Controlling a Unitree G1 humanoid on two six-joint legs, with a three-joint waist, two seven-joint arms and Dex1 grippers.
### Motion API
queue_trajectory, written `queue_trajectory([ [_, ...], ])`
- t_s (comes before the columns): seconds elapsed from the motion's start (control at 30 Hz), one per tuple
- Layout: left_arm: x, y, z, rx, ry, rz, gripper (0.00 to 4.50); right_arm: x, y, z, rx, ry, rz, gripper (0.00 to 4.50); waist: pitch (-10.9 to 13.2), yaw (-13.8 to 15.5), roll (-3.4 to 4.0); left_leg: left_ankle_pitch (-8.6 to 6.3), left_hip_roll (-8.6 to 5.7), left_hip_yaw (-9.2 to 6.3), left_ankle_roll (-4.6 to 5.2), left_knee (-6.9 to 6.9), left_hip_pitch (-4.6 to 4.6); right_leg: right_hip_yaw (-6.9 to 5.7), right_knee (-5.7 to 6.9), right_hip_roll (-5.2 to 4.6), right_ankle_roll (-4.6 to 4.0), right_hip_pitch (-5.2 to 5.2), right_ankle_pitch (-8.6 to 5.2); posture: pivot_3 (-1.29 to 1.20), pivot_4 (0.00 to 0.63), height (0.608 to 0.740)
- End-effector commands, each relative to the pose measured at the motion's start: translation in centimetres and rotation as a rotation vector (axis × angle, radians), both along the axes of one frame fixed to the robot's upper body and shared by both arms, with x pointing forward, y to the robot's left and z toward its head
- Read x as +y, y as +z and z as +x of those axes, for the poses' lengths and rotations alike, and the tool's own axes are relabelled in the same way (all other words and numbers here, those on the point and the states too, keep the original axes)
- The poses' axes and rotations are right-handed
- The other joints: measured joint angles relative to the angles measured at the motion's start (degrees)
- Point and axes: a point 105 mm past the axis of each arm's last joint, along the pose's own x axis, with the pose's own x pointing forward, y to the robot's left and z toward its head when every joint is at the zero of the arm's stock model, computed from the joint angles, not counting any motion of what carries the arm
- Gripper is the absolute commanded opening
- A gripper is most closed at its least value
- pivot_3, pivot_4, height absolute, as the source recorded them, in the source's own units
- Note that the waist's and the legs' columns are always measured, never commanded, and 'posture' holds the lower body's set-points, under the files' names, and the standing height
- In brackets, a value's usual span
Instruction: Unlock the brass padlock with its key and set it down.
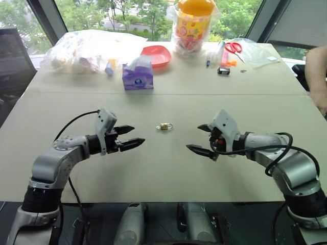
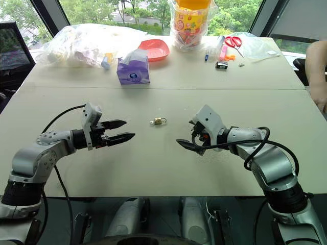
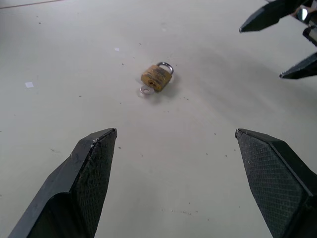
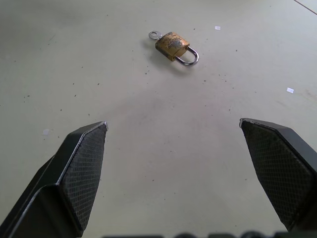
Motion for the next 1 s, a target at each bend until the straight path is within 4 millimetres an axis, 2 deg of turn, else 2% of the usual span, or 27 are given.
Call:
queue_trajectory([
  [0.03,0.2,1.3,-0.2,-0.048,0.0,-0.002,3.96,0.5,1.1,0.2,-0.061,0.03,-0.005,4.5,0.0,0.01,0.0,0.0,-0.02,0.01,0.01,0.0,0.0,0.0,0.0,0.0,0.0,0.0,0.0,0.0,0.15,0.74],
  [0.4,0.7,1.4,-0.6,-0.042,0.037,-0.002,3.96,0.9,1.2,0.7,-0.102,0.082,-0.023,4.5,0.0,-0.01,0.0,0.0,-0.02,0.02,0.01,0.04,0.0,-0.02,0.03,0.06,0.01,0.01,0.01,0.0,0.15,0.74],
  [0.53,0.9,1.7,-0.3,-0.065,0.034,0.032,3.96,1.2,1.5,1.6,-0.13,0.116,-0.046,4.5,0.0,-0.05,0.0,0.0,-0.02,0.04,0.01,0.08,0.0,-0.01,0.03,0.05,0.03,0.02,0.03,0.0,0.15,0.74],
  [0.67,2.1,2.4,-0.4,-0.086,-0.03,0.143,3.96,2.6,2.4,3.6,-0.139,0.179,-0.078,4.5,0.0,-0.55,0.0,0.0,0.0,0.07,0.01,0.12,0.01,-0.01,0.04,0.12,-0.01,0.0,0.09,0.0,0.15,0.74],
  [0.87,2.9,3.8,-0.9,-0.081,-0.144,0.23,3.96,4.6,1.6,7.4,-0.113,0.256,-0.165,4.5,0.0,-1.26,0.0,0.01,-0.02,0.07,0.01,0.11,0.03,-0.01,0.11,0.13,-0.02,0.01,0.09,0.0,0.15,0.74],
  [1.0,2.9,3.8,-0.8,-0.091,-0.148,0.246,3.96,6.2,0.8,8.8,-0.081,0.323,-0.19,4.5,0.01,-1.5,0.01,0.01,-0.04,0.11,0.02,0.11,-0.04,0.01,0.04,0.11,0.02,0.0,0.11,0.0,0.15,0.74],
])
